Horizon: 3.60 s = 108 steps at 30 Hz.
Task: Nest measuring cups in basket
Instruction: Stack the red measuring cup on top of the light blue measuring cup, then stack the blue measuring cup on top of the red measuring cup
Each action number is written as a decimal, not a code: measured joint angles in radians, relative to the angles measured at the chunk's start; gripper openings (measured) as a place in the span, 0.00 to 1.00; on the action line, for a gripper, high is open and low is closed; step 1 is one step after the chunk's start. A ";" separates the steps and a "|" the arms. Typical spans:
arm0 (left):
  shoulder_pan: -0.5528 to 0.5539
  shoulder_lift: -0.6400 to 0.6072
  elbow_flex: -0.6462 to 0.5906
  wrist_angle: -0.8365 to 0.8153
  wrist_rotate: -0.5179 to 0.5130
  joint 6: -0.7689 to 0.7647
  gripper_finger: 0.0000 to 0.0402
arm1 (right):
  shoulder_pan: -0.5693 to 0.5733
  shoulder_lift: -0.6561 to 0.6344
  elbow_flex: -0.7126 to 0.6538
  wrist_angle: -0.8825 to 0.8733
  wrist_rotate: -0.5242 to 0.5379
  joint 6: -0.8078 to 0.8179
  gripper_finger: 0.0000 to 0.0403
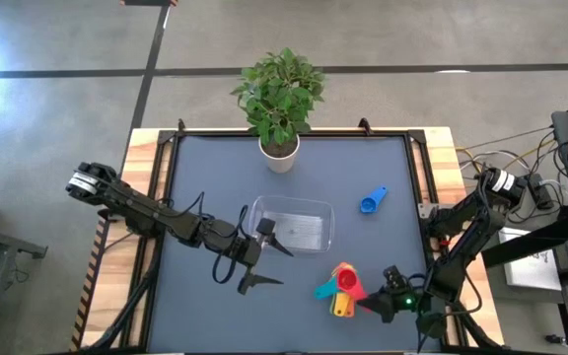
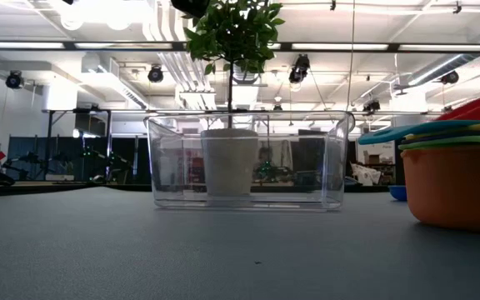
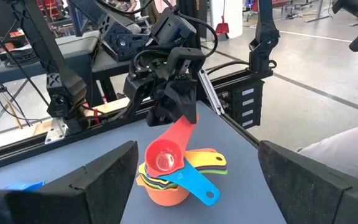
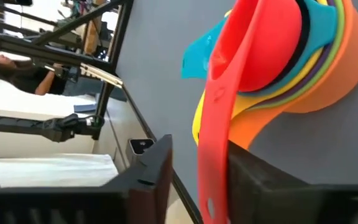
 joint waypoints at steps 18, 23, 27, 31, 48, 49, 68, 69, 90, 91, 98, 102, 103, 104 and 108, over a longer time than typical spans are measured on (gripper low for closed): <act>0.000 0.000 0.000 0.000 0.001 -0.006 0.78 | -0.047 -0.224 0.000 -0.257 -0.102 -0.148 0.62; 0.000 0.000 0.000 -0.001 0.005 -0.006 0.78 | -0.074 -0.290 0.000 -0.445 -0.168 -0.077 0.63; 0.000 0.000 0.000 -0.005 0.004 -0.007 0.78 | -0.081 -0.339 0.000 -0.552 -0.202 -0.068 0.63; 0.000 0.000 0.000 -0.008 0.004 -0.007 0.78 | -0.081 -0.360 0.001 -0.585 -0.206 -0.147 0.63; -0.003 0.229 0.000 0.222 0.005 -0.140 0.78 | -0.025 -0.140 0.064 -0.338 0.145 -0.602 0.17; -0.004 0.241 0.000 0.250 0.006 -0.148 0.78 | -0.018 -0.124 0.064 -0.338 0.151 -0.593 0.12; -0.007 0.381 0.125 0.144 0.008 -0.204 0.62 | -0.012 -0.049 0.137 -0.576 0.205 -0.426 0.02; -0.007 0.379 0.130 0.131 0.009 -0.195 0.60 | -0.030 -0.065 0.152 -0.652 0.212 -0.393 0.02; -0.009 0.350 0.142 0.036 0.018 -0.158 0.45 | -0.967 -0.287 0.361 -1.295 -0.506 -1.710 0.03; -0.009 0.350 0.142 0.034 0.018 -0.158 0.45 | -1.001 -0.288 0.367 -1.309 -0.519 -1.765 0.03; -0.008 0.349 0.142 0.036 0.053 -0.153 0.45 | -1.174 -0.271 0.349 -1.374 -0.582 -1.950 0.22; -0.008 0.349 0.142 0.036 0.065 -0.153 0.45 | -1.212 -0.245 0.330 -1.366 -0.584 -2.046 0.42; -0.008 0.349 0.142 0.036 0.069 -0.153 0.45 | -1.214 -0.238 0.323 -1.357 -0.583 -2.074 0.46; -0.008 0.349 0.142 0.036 0.070 -0.153 0.45 | -1.216 -0.230 0.316 -1.347 -0.583 -2.104 0.51; -0.008 0.349 0.142 0.035 0.070 -0.153 0.45 | -1.217 -0.184 0.282 -1.298 -0.579 -2.214 0.66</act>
